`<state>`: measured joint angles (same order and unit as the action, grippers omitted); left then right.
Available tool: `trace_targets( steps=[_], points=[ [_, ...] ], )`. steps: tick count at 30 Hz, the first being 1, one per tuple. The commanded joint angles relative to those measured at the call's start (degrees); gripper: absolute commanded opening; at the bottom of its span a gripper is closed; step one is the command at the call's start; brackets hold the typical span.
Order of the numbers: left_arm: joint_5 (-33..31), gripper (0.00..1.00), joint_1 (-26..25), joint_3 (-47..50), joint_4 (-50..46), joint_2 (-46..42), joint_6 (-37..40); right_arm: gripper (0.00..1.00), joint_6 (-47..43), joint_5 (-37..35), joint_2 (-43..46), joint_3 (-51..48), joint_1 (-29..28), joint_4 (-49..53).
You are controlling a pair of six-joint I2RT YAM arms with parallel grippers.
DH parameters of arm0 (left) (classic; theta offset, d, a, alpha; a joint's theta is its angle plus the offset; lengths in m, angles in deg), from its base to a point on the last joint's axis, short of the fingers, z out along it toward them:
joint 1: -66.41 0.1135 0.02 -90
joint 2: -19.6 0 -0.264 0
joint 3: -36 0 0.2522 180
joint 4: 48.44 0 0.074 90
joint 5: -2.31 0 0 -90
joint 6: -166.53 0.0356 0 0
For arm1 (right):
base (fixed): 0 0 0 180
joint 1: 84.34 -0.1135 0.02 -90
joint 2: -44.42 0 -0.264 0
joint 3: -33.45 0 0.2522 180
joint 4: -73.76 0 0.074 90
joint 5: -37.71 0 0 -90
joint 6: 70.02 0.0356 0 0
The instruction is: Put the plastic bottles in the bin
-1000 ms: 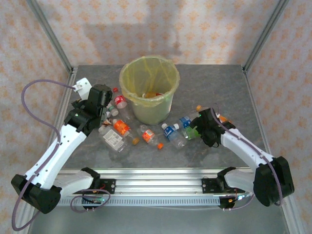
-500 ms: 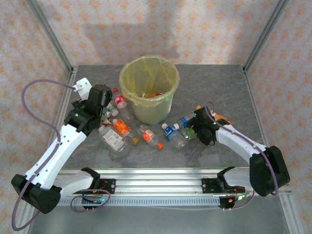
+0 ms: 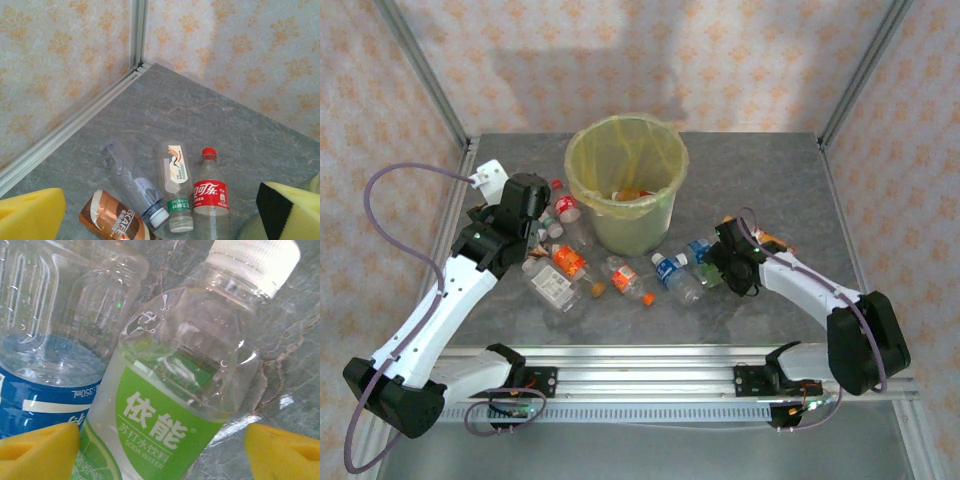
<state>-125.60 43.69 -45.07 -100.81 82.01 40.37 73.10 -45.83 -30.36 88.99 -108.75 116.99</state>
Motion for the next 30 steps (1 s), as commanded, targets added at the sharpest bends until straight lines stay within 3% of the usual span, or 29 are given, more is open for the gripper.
trace_targets(
  steps=[1, 15, 30],
  points=[
    [-0.85, 1.00, 0.57, 0.10, -1.29, -0.28, -0.46, 0.85, -1.43, -4.83, -0.91, 1.29, -0.30, 5.66],
    [-0.69, 1.00, 0.59, 0.17, -1.63, -0.36, -0.80, 0.92, -1.18, -5.54, -3.54, 1.33, -0.35, 3.67],
    [-1.42, 1.00, 0.58, 0.69, -1.90, -1.64, -0.97, 0.92, -2.49, -7.73, -7.57, 0.43, -0.21, 2.89]
  ],
)
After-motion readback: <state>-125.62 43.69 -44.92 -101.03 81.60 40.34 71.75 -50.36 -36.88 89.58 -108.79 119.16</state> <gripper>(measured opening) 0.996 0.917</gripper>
